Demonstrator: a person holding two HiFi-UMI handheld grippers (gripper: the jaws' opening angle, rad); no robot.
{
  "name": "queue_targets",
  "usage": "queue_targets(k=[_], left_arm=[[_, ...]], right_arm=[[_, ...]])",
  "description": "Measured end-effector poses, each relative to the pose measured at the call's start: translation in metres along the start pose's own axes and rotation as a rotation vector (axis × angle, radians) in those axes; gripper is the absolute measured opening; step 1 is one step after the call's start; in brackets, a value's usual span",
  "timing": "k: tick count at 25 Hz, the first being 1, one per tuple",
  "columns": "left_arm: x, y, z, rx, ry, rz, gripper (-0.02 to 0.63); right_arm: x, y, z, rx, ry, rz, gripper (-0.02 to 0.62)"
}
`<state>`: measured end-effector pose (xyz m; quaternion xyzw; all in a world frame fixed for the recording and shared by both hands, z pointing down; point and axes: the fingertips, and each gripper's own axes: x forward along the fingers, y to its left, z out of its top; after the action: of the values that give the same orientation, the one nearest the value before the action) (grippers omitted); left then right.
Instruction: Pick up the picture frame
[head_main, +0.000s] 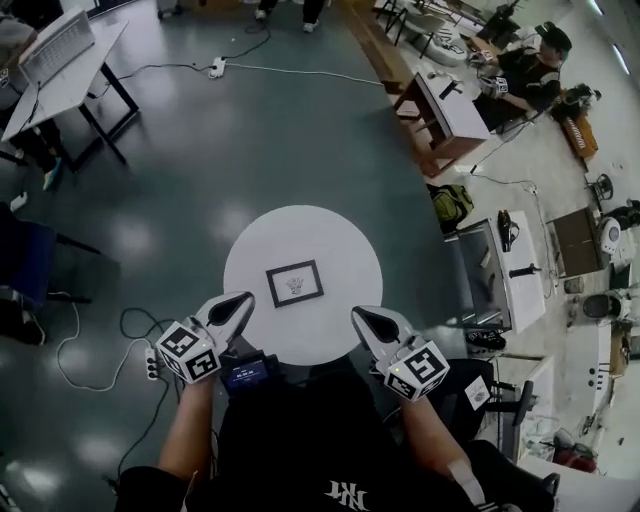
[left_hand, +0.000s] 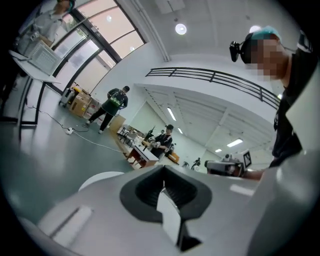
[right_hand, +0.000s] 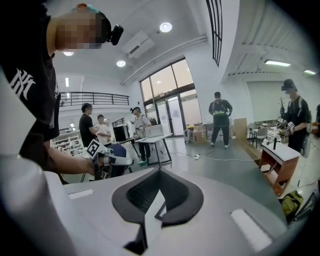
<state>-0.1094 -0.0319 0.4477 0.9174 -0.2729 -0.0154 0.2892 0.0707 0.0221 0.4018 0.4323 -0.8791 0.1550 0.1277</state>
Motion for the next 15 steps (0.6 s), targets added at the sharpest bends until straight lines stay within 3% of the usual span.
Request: queue_targets(k=[7,11,15], left_arm=[[0.01,0.009,0.002,-0.007,0.006,0.182,0.003],[0.027,0.02,-0.01,0.006,0.0,0.284,0.003],[0.032,0.037,-0.033,-0.001,0.035,0.379,0.003]], right_arm=[[0.034,-0.055,-0.005,0.052,0.035,0.127,-0.002],[0.054,-0.087,-0.033,0.095,0.077,0.193,-0.002],[0.074,-0.084,-0.066,0.102,0.123,0.324,-0.002]])
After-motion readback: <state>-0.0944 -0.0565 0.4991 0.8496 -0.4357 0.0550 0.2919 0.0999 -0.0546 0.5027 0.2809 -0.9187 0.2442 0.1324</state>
